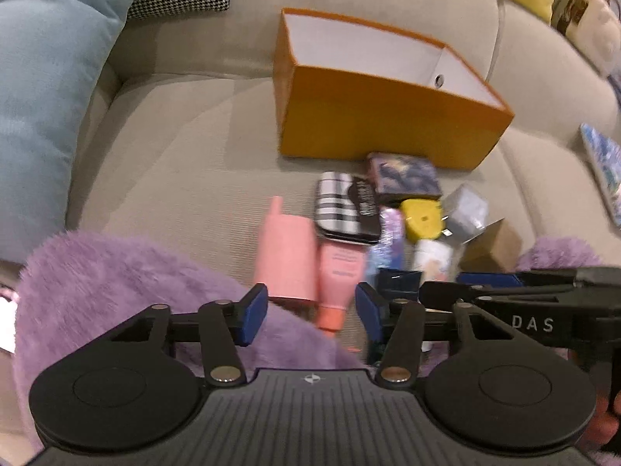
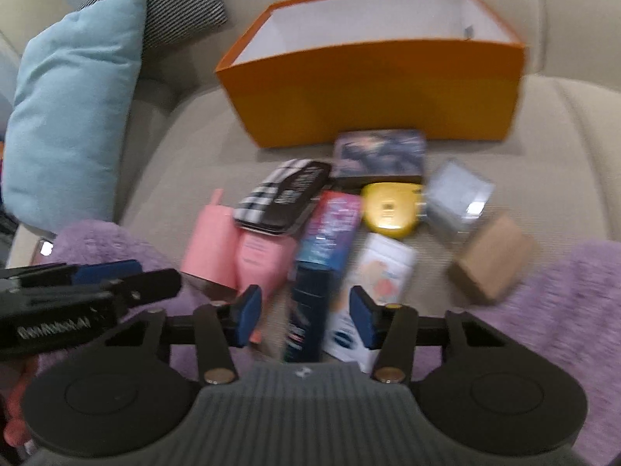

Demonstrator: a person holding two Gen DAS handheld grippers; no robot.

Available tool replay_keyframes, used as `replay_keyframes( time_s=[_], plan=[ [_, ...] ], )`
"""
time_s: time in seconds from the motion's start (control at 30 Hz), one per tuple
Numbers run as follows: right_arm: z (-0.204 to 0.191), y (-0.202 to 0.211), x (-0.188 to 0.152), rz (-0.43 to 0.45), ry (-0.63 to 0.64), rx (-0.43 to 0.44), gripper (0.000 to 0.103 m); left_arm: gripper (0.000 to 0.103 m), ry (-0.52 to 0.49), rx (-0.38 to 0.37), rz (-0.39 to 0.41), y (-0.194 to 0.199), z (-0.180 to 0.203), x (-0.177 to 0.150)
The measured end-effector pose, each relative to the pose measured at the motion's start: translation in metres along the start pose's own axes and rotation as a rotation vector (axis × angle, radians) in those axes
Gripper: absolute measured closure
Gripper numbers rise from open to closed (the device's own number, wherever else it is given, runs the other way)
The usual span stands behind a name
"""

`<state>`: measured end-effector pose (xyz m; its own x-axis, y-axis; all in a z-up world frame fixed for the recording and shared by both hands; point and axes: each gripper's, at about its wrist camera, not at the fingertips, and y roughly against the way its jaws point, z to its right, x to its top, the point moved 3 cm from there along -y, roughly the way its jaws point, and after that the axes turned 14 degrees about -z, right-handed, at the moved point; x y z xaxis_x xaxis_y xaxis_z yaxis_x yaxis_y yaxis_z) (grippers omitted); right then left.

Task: Organize rigid objects
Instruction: 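Move left tool toward pink cup while right tool approaches pink pump bottle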

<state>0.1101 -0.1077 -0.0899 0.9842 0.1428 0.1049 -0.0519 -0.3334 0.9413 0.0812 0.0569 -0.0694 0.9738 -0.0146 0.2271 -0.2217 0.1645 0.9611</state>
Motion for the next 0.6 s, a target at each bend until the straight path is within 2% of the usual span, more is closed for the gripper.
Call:
replay_keyframes(
  time_s=[0.1, 0.23, 0.43, 0.6],
  plan=[
    [-0.016, -0.021, 0.007, -0.066, 0.044, 0.030, 0.061, 0.050, -0.009, 0.007, -0.014, -0.003, -0.013, 0.004],
    [-0.030, -0.048, 0.010, -0.163, 0.073, 0.068, 0.074, 0.053, -0.027, -0.014, -0.038, -0.009, -0.021, 0.005],
    [-0.034, -0.079, 0.016, -0.257, 0.037, 0.091, 0.079, 0.054, -0.073, -0.021, -0.033, -0.016, -0.023, 0.003],
    [-0.032, -0.107, 0.020, -0.326, -0.024, 0.079, 0.075, 0.059, -0.054, -0.038, -0.028, -0.017, -0.029, 0.005]
  ],
)
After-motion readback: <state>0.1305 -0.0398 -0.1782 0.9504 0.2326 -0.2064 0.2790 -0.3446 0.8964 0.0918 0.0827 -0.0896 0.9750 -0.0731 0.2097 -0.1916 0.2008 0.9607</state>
